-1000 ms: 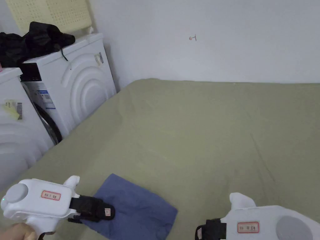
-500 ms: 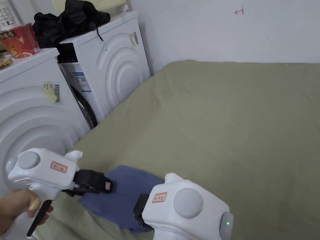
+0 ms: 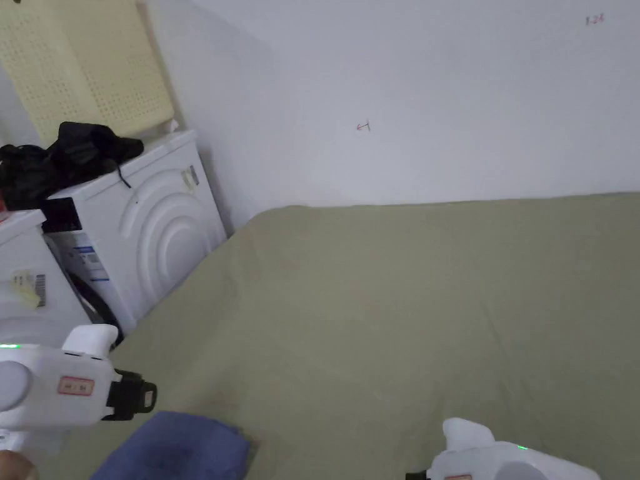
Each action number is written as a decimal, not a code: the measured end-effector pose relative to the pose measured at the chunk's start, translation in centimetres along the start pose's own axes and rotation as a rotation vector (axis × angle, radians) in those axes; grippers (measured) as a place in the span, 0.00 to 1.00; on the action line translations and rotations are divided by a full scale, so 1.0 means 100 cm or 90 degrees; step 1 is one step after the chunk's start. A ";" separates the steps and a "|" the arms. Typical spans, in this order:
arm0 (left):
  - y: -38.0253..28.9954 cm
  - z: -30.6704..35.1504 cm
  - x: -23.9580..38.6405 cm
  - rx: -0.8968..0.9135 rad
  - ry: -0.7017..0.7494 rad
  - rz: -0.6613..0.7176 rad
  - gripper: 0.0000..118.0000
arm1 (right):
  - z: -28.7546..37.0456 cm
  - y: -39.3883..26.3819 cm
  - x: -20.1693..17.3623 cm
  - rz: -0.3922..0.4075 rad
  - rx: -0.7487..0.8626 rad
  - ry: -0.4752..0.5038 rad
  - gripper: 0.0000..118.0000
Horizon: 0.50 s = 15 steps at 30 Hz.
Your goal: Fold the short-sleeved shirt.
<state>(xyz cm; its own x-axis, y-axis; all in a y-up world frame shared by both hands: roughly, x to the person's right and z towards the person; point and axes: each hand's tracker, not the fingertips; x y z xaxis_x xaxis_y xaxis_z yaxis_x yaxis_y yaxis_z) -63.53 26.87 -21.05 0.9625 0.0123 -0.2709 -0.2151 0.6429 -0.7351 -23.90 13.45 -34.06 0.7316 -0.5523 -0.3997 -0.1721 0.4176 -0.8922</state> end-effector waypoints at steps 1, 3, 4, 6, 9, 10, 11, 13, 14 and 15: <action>0.000 -0.006 0.034 -0.006 -0.026 0.002 0.01 | 0.020 0.001 0.017 -0.018 0.013 -0.030 0.00; -0.006 -0.016 0.107 0.001 -0.033 -0.019 0.01 | 0.059 0.002 0.048 -0.023 0.054 -0.047 0.00; -0.011 -0.020 0.147 0.005 -0.053 -0.037 0.01 | 0.081 0.002 0.063 -0.011 0.074 -0.059 0.00; -0.023 -0.027 0.219 0.024 -0.090 -0.075 0.01 | 0.123 0.002 0.090 -0.001 0.110 -0.091 0.00; -0.051 -0.041 0.318 0.017 -0.097 -0.079 0.01 | 0.183 -0.005 0.134 0.002 0.155 -0.151 0.00; -0.062 -0.042 0.347 0.018 -0.105 -0.063 0.01 | 0.200 -0.008 0.148 0.006 0.161 -0.171 0.00; -0.074 -0.042 0.380 0.018 -0.132 -0.041 0.01 | 0.216 -0.012 0.162 0.009 0.169 -0.190 0.00; -0.091 -0.037 0.422 0.046 -0.158 -0.022 0.01 | 0.241 -0.020 0.184 0.034 0.177 -0.243 0.00; -0.098 -0.033 0.441 0.055 -0.161 -0.034 0.01 | 0.251 -0.026 0.195 0.042 0.192 -0.266 0.00; -0.102 -0.027 0.458 0.069 -0.151 -0.041 0.01 | 0.260 -0.030 0.203 0.049 0.200 -0.281 0.00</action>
<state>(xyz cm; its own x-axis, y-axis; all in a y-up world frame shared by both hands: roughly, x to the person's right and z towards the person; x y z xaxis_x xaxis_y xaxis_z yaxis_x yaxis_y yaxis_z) -17.69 18.83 -27.62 0.9881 0.1403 -0.0630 -0.1459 0.7259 -0.6722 8.59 19.70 -34.01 0.9436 -0.1842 -0.2752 -0.0810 0.6773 -0.7312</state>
